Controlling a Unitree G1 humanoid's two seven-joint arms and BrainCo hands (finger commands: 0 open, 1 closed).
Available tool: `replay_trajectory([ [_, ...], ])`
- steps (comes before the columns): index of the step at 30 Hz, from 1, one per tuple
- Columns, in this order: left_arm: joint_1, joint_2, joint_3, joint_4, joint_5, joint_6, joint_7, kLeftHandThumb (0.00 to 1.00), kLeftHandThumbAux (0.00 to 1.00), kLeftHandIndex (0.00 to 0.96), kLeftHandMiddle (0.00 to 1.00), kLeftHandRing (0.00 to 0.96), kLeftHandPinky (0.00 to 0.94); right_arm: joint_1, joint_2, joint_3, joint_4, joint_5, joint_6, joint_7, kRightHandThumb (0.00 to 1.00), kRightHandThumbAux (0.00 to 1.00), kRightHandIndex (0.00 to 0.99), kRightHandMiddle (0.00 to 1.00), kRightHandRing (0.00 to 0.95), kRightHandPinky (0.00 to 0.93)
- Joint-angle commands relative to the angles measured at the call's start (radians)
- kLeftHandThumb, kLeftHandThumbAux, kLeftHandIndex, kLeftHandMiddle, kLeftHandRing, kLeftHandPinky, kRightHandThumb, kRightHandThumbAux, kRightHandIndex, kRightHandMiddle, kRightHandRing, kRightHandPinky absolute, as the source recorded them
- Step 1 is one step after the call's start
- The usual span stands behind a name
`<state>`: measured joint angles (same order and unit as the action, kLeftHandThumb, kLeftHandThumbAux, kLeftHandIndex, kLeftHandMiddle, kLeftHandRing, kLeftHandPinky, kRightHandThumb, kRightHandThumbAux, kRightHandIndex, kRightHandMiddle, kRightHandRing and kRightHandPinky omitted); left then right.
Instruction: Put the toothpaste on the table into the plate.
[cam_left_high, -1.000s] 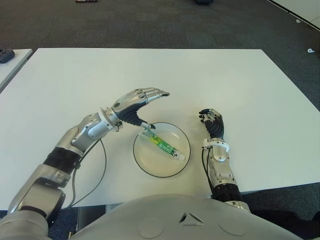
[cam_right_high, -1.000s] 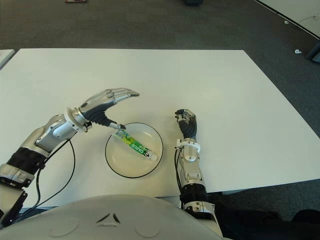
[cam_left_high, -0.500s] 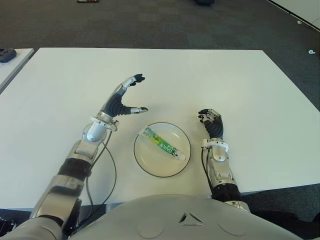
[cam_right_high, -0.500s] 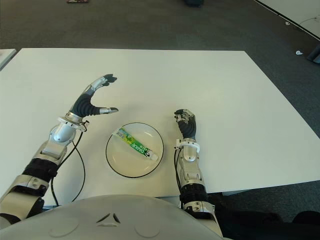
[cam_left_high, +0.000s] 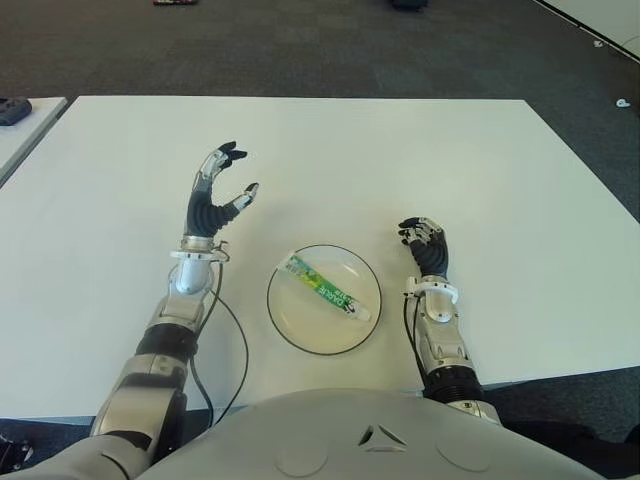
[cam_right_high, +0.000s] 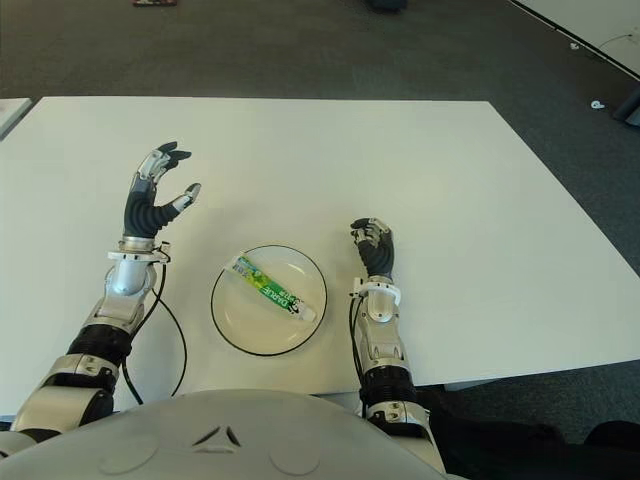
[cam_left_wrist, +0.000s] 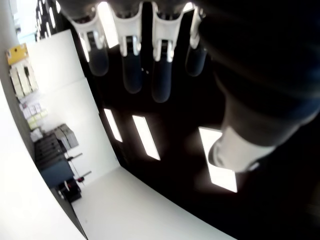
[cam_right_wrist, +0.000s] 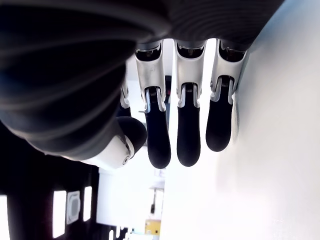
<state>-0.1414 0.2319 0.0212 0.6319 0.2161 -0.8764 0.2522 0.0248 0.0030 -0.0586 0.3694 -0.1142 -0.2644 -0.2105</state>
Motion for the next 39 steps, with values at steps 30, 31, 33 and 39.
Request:
replay_trajectory([
  [30, 0.023, -0.076, 0.012, 0.229, 0.007, 0.039, 0.076, 0.704, 0.720, 0.435, 0.684, 0.693, 0.675, -0.036, -0.001, -0.001, 0.032, 0.002, 0.023, -0.004, 0.707, 0.732, 0.427, 0.467, 0.452, 0.471],
  [31, 0.024, -0.079, 0.012, 0.229, 0.005, 0.040, 0.074, 0.704, 0.720, 0.435, 0.684, 0.691, 0.670, -0.037, -0.001, -0.002, 0.033, 0.002, 0.024, -0.004, 0.707, 0.732, 0.427, 0.468, 0.454, 0.474],
  [33, 0.026, -0.082, 0.011, 0.228, 0.001, 0.043, 0.072, 0.704, 0.720, 0.435, 0.684, 0.689, 0.665, -0.038, -0.003, -0.003, 0.035, 0.002, 0.027, -0.004, 0.707, 0.731, 0.427, 0.469, 0.455, 0.477],
  [39, 0.038, -0.088, 0.005, 0.213, 0.003, 0.073, 0.065, 0.705, 0.719, 0.435, 0.688, 0.678, 0.613, -0.044, -0.006, -0.007, 0.043, 0.004, 0.032, -0.005, 0.709, 0.731, 0.428, 0.476, 0.457, 0.472],
])
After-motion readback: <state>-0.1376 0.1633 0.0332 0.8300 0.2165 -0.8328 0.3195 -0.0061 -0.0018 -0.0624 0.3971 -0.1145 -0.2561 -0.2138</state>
